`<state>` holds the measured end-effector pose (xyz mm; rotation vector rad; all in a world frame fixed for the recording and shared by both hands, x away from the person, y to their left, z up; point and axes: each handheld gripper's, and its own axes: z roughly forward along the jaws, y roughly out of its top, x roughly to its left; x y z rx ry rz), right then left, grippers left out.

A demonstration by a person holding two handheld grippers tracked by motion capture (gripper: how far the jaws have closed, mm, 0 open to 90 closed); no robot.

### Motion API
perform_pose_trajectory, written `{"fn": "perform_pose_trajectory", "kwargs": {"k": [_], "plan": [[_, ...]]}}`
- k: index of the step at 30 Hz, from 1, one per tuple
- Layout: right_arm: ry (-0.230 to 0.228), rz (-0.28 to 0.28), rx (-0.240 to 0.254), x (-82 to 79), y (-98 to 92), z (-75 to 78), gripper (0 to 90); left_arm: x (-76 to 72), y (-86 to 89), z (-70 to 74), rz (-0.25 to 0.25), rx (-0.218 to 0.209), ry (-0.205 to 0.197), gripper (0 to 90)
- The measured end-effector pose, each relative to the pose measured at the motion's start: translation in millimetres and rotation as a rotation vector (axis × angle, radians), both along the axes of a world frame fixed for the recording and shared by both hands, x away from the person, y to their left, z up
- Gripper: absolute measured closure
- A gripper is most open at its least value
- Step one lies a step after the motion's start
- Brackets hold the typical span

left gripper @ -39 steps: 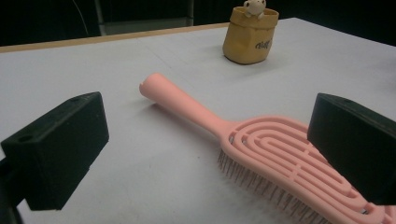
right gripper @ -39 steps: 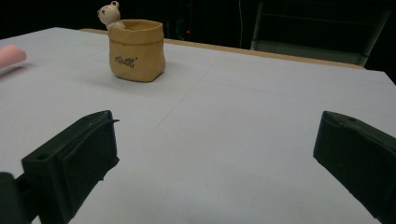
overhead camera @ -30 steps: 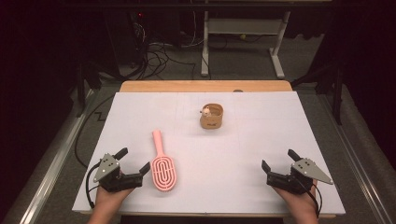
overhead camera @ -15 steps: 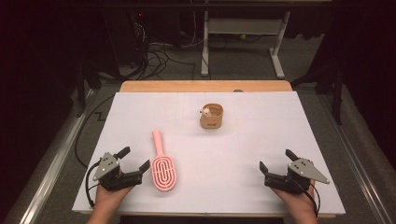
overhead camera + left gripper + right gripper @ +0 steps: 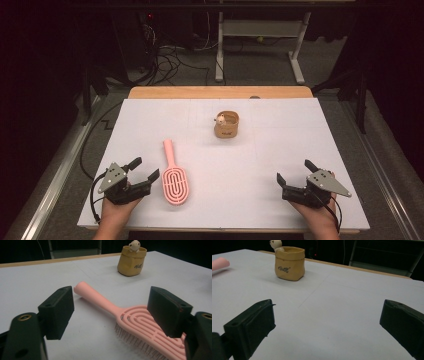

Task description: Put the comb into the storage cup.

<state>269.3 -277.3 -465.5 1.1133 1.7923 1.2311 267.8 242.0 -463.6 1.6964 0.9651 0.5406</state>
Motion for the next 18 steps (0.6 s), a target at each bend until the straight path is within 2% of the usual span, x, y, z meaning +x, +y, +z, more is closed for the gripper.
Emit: {"fn": "perform_pose_trajectory", "kwargs": {"k": [4,5,9,12,13,14,15,16,18], "plan": [[0.001,0.002,-0.001,0.0,0.3,-0.1,0.4,-0.5,-0.7,1.3,-0.013,-0.001,0.005,32.2],[0.0,0.001,-0.003,-0.3,0.4,0.1,0.4,-0.6,-0.7,1.6,-0.016,-0.001,0.007,36.9],[0.0,0.001,0.0,-0.5,0.2,0.3,0.4,-0.5,-0.9,2.5,-0.035,-0.014,0.022,41.9],[0.002,0.0,-0.001,-0.6,0.4,0.1,0.4,-1.7,-2.9,2.9,-0.064,-0.016,0.03,50.2],[0.002,0.0,-0.002,-0.6,0.5,0.0,0.4,-2.5,-4.5,3.4,-0.067,-0.024,0.031,55.8],[0.002,0.0,-0.002,-0.6,0.5,0.0,0.4,-2.8,-6.9,4.5,-0.065,-0.027,0.041,55.8],[0.002,0.0,0.001,-0.6,0.3,-0.1,0.4,-3.2,-9.3,5.2,-0.077,-0.025,0.047,61.6],[0.002,0.0,0.001,-0.6,0.3,-0.1,0.4,-3.3,-11.9,5.8,-0.098,-0.033,0.061,61.6],[0.003,-0.001,0.004,-0.3,0.3,-0.3,0.4,-3.0,-18.1,5.9,-0.137,-0.029,0.096,67.1]]}}
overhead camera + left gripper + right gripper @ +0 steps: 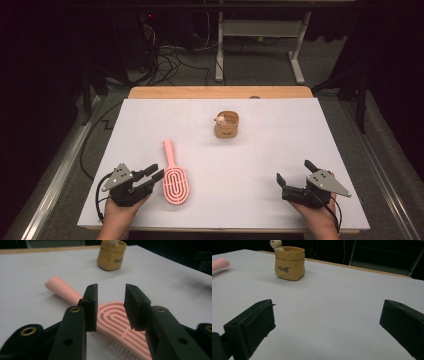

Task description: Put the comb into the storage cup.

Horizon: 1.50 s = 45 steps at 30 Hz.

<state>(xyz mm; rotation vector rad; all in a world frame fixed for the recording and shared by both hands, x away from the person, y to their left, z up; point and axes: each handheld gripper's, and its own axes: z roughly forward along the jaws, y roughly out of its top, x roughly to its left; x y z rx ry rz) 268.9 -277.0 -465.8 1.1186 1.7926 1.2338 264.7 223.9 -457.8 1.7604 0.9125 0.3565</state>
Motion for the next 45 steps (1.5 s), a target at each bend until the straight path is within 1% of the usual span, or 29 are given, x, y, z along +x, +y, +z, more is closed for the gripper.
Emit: {"fn": "perform_pose_trajectory", "kwargs": {"k": [2,3,4,5,6,7,8,9,10,11,12,13,16,20,23,25,29,32,33,36,43,45], "plan": [[-0.001,-0.001,0.002,-0.1,0.0,-0.1,0.4,-1.0,-7.7,-0.4,-0.029,0.038,0.009,73.2],[0.001,0.0,0.004,-0.2,-0.3,-0.4,0.4,-1.7,-11.7,-0.5,-0.042,0.051,0.015,78.9],[0.001,0.0,0.004,-0.2,-0.3,-0.4,0.4,-2.4,-15.6,-0.6,-0.054,0.06,0.021,78.9],[0.004,-0.004,0.006,-0.2,-0.4,-0.8,0.4,-3.3,-19.4,-0.5,-0.065,0.069,0.022,85.7],[0.004,-0.004,0.006,-0.2,-0.4,-0.8,0.4,-4.3,-23.0,-0.3,-0.077,0.078,0.025,85.7],[0.005,-0.005,0.007,-0.1,-0.7,-0.8,0.4,-5.3,-26.7,0.1,-0.089,0.089,0.029,88.8],[0.006,-0.003,0.01,0.0,-1.0,-0.9,0.4,-6.1,-30.1,0.4,-0.1,0.094,0.034,90.0],[0.007,-0.007,0.01,0.2,-1.3,-1.2,0.4,-6.8,-33.7,0.8,-0.112,0.094,0.041,90.0],[0.007,-0.007,0.01,0.3,-1.4,-1.3,0.4,-8.8,-41.5,1.6,-0.128,0.111,0.05,90.0],[0.009,-0.007,0.01,0.4,-1.4,-1.4,0.4,-9.7,-45.3,1.8,-0.136,0.116,0.054,90.0],[0.009,-0.007,0.01,0.4,-1.4,-1.4,0.4,-9.7,-45.3,1.8,-0.136,0.116,0.054,90.0],[0.009,-0.007,0.009,0.4,-1.2,-1.5,0.4,-10.7,-49.2,1.8,-0.145,0.124,0.057,90.0],[0.009,-0.005,0.008,0.3,-0.7,-1.4,0.4,-13.8,-62.7,-0.6,-0.171,0.202,0.062,90.0],[0.007,-0.005,0.004,0.2,0.2,-1.3,0.4,-17.7,-79.2,-5.9,-0.22,0.278,0.081,90.0],[0.008,-0.005,0.003,0.1,0.8,-1.2,0.4,-19.3,-86.9,-8.4,-0.228,0.338,0.084,90.0],[0.009,-0.006,0.003,0.4,0.5,-1.2,0.4,-19.3,-88.1,-9.1,-0.229,0.344,0.089,90.0],[0.01,-0.007,0.004,0.1,0.2,-1.4,0.4,-20.8,-91.6,-10.6,-0.242,0.37,0.092,90.0],[0.008,-0.004,0.003,0.0,0.4,-1.3,0.4,-21.9,-94.7,-11.0,-0.247,0.401,0.09,90.0],[0.007,-0.005,0.004,-0.2,0.3,-1.2,0.4,-21.9,-94.9,-11.0,-0.245,0.406,0.09,90.0],[0.012,-0.007,0.005,0.2,0.1,-1.5,0.4,-21.7,-94.7,-12.6,-0.249,0.43,0.1,90.0],[0.009,-0.007,0.005,-0.4,-0.3,-1.2,0.4,-21.1,-92.5,-12.1,-0.247,0.444,0.113,90.0],[0.01,-0.008,0.006,-0.5,-0.6,-1.1,0.4,-20.9,-90.1,-10.9,-0.242,0.449,0.124,90.0]]}}
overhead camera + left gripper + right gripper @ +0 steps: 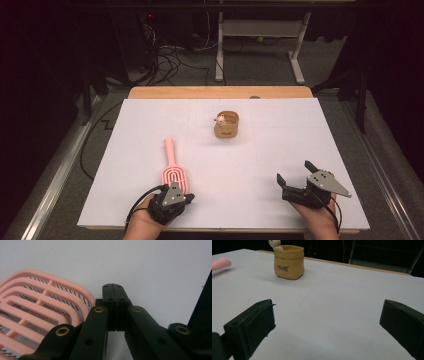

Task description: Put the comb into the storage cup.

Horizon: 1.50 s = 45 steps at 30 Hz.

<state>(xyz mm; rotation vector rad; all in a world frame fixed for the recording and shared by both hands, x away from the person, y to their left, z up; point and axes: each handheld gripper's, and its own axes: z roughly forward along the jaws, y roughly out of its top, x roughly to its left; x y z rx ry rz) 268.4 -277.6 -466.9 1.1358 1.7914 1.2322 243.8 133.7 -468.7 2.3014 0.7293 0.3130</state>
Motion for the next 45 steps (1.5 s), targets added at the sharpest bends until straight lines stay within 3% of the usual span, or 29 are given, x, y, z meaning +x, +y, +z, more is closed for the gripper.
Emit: {"fn": "perform_pose_trajectory", "kwargs": {"k": [8,31,33,37,45], "plan": [[0.001,-0.001,-0.002,0.4,-1.4,0.0,0.5,3.4,10.2,2.4,0.039,0.0,0.018,90.0],[0.001,-0.004,0.001,0.4,-3.2,0.2,0.5,18.8,56.2,8.2,0.191,-0.03,0.022,90.0],[0.0,-0.005,0.003,0.2,-3.5,0.6,0.5,19.0,58.4,8.8,0.183,-0.057,0.021,90.0],[-0.002,-0.007,0.008,-0.1,-4.6,1.1,0.4,18.1,63.7,11.5,0.134,-0.15,-0.007,84.7],[0.001,-0.011,0.012,0.1,-5.6,0.8,0.4,19.3,84.9,16.3,0.194,-0.256,-0.095,72.5]]}}
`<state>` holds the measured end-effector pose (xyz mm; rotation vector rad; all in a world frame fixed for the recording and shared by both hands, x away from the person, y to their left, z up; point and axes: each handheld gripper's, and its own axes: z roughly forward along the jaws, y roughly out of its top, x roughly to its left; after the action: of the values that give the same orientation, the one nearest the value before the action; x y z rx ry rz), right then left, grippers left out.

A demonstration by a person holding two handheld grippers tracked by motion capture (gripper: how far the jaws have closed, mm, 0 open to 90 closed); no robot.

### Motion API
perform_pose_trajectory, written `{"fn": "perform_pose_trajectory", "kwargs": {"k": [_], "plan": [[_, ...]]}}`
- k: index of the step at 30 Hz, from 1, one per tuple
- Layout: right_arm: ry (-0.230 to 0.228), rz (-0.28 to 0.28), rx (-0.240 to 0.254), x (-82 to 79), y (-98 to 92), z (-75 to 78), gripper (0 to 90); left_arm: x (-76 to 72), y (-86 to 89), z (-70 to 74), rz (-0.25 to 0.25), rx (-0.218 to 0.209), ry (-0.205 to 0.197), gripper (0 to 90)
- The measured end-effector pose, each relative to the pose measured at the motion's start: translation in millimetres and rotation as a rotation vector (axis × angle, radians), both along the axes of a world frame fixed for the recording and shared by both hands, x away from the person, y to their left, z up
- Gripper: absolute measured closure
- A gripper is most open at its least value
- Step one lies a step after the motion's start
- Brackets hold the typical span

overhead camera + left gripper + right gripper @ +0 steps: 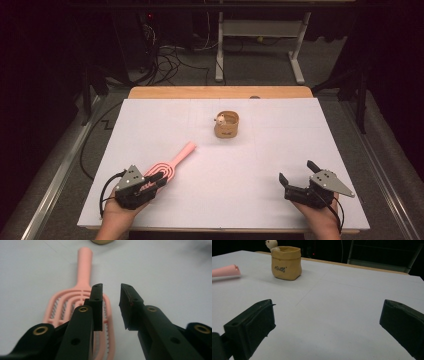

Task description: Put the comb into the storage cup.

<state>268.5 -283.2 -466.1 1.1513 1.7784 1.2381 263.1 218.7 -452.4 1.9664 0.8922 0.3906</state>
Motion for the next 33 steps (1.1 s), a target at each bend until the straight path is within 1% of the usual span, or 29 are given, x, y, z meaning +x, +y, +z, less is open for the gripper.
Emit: {"fn": "perform_pose_trajectory", "kwargs": {"k": [1,2,3,5,6,7,8,9,10,11,12,13,16,18,19,21,23,25,27,29,30,31,32,33], "plan": [[0.001,0.0,-0.002,0.1,0.3,-0.1,0.4,0.3,3.1,0.4,0.015,-0.008,-0.013,67.0],[0.001,0.0,-0.002,0.1,0.3,-0.1,0.4,0.9,6.5,0.7,0.027,-0.021,-0.016,67.0],[0.001,0.0,-0.002,0.2,0.4,-0.1,0.5,1.8,10.0,0.7,0.034,-0.036,-0.017,63.8],[0.0,0.0,-0.002,0.1,0.6,0.0,0.4,3.3,17.4,0.4,0.057,-0.058,-0.024,60.4],[0.0,0.001,-0.004,0.0,0.7,0.1,0.5,3.6,19.4,0.3,0.067,-0.067,-0.029,55.6],[0.0,0.001,-0.004,0.0,0.7,0.1,0.5,4.2,22.5,0.4,0.078,-0.071,-0.032,55.6],[0.0,0.001,-0.003,0.0,0.5,0.0,0.5,4.7,25.1,0.4,0.089,-0.081,-0.031,52.5],[0.0,0.001,-0.003,0.0,0.5,0.0,0.5,5.3,27.9,0.5,0.094,-0.089,-0.029,52.5],[0.0,0.0,-0.002,0.1,0.3,0.0,0.5,5.6,30.3,0.6,0.105,-0.097,-0.029,49.7],[0.0,-0.002,-0.003,0.1,0.0,0.0,0.5,5.6,32.5,1.2,0.115,-0.105,-0.031,47.5],[0.0,-0.002,-0.003,0.1,0.0,0.0,0.5,5.8,34.4,1.8,0.123,-0.114,-0.036,47.5],[0.0,-0.002,-0.002,0.2,-0.2,0.0,0.4,6.0,36.0,2.3,0.131,-0.126,-0.039,45.0],[0.0,-0.005,-0.001,0.1,-0.7,0.1,0.5,7.3,40.8,3.7,0.138,-0.148,-0.033,38.0],[0.0,-0.004,-0.001,0.1,-0.8,0.2,0.5,7.4,42.4,4.1,0.15,-0.15,-0.035,34.1],[-0.002,-0.004,-0.002,0.1,-0.8,0.3,0.4,7.5,42.7,4.5,0.157,-0.144,-0.036,31.8],[-0.003,-0.004,-0.002,0.1,-0.8,0.3,0.4,8.6,42.3,5.5,0.154,-0.126,-0.028,26.8],[-0.003,-0.004,-0.003,0.0,-0.7,0.3,0.4,8.8,41.1,5.9,0.149,-0.119,-0.028,21.0],[-0.002,-0.003,-0.004,0.0,-0.5,0.1,0.4,8.8,39.9,6.0,0.144,-0.112,-0.033,19.2],[-0.001,-0.002,-0.004,0.0,-0.5,0.0,0.4,9.2,38.1,5.8,0.145,-0.102,-0.04,15.1],[0.0,-0.003,-0.002,0.0,-0.6,-0.1,0.4,9.8,36.9,4.6,0.144,-0.094,-0.05,14.2],[-0.001,-0.004,0.0,0.0,-0.7,0.0,0.4,10.3,36.5,4.0,0.142,-0.092,-0.049,10.7],[-0.003,-0.003,-0.002,0.0,-0.9,0.0,0.4,11.7,36.1,2.9,0.123,-0.097,-0.033,8.1],[-0.002,-0.004,0.001,0.0,-1.2,0.0,0.4,12.2,35.9,2.0,0.116,-0.097,-0.03,5.4],[-0.002,-0.004,0.001,0.0,-1.2,0.0,0.4,12.7,35.0,0.8,0.115,-0.095,-0.03,5.4]]}}
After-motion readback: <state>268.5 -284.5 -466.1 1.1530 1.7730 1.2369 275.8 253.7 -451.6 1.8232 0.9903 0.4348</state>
